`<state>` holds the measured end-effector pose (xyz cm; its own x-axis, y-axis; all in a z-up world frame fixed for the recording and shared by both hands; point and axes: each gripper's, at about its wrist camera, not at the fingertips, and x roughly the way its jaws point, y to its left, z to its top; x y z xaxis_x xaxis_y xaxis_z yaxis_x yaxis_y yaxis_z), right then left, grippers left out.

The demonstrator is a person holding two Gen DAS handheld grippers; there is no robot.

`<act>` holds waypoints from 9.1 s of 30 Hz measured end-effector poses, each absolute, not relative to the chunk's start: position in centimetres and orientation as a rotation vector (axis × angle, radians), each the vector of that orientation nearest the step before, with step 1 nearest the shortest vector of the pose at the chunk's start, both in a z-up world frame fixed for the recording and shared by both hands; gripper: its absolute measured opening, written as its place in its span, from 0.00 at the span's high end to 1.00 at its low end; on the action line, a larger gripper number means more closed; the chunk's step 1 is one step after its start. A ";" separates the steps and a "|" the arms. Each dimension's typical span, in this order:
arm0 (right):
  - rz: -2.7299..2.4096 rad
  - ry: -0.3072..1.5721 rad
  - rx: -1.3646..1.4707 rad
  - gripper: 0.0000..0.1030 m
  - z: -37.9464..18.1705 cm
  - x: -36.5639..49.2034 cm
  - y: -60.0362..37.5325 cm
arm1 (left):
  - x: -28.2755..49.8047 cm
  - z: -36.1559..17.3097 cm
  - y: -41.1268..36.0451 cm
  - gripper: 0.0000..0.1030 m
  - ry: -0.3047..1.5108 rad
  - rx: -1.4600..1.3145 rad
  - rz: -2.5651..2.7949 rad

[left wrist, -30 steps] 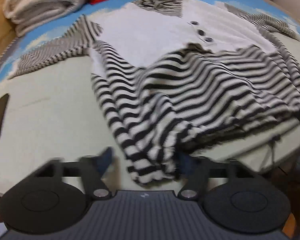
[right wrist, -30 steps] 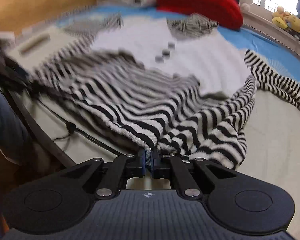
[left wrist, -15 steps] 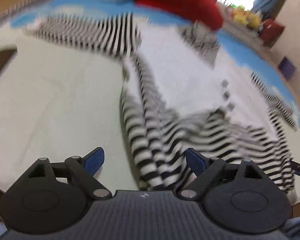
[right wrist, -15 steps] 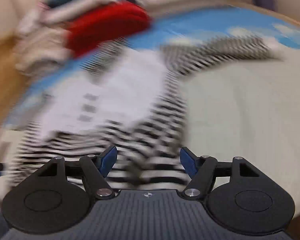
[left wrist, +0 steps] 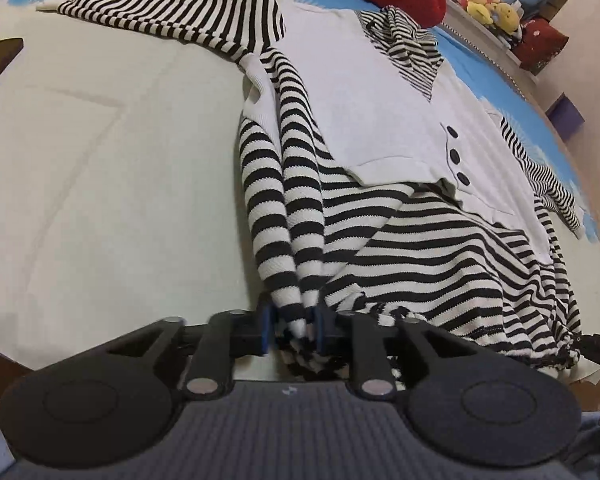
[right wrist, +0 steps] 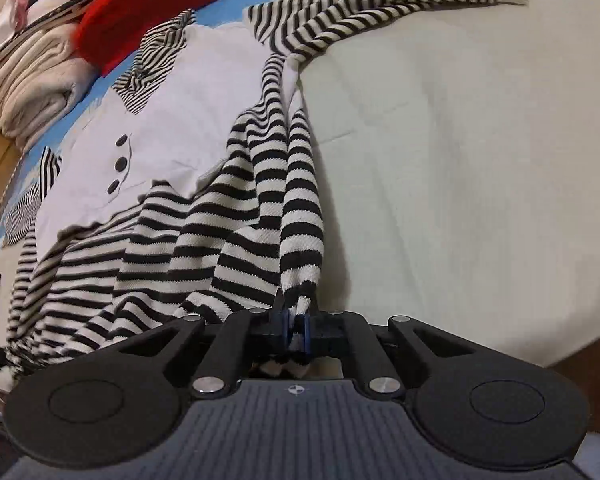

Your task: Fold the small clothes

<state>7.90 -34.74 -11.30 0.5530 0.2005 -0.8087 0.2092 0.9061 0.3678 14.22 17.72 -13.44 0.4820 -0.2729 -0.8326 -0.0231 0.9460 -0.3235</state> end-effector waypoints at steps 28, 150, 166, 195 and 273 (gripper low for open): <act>-0.213 0.399 0.203 0.16 -2.5 13.9 -24.9 | 23.9 -4.9 14.4 0.02 0.799 -0.268 0.032; -0.261 0.744 0.381 0.44 -8.5 37.7 -27.7 | 37.0 -8.2 16.0 0.00 1.003 -0.080 0.247; -0.110 0.865 0.319 0.47 -6.7 31.7 -25.8 | 38.7 -9.3 16.1 0.00 1.001 -0.015 0.324; -0.202 0.566 0.321 0.25 -3.9 17.1 -28.4 | 31.0 -5.1 6.9 0.00 0.848 0.062 0.098; -0.460 0.842 0.586 0.97 -11.4 26.6 -47.0 | 34.2 -8.7 7.3 0.00 1.008 -0.016 0.107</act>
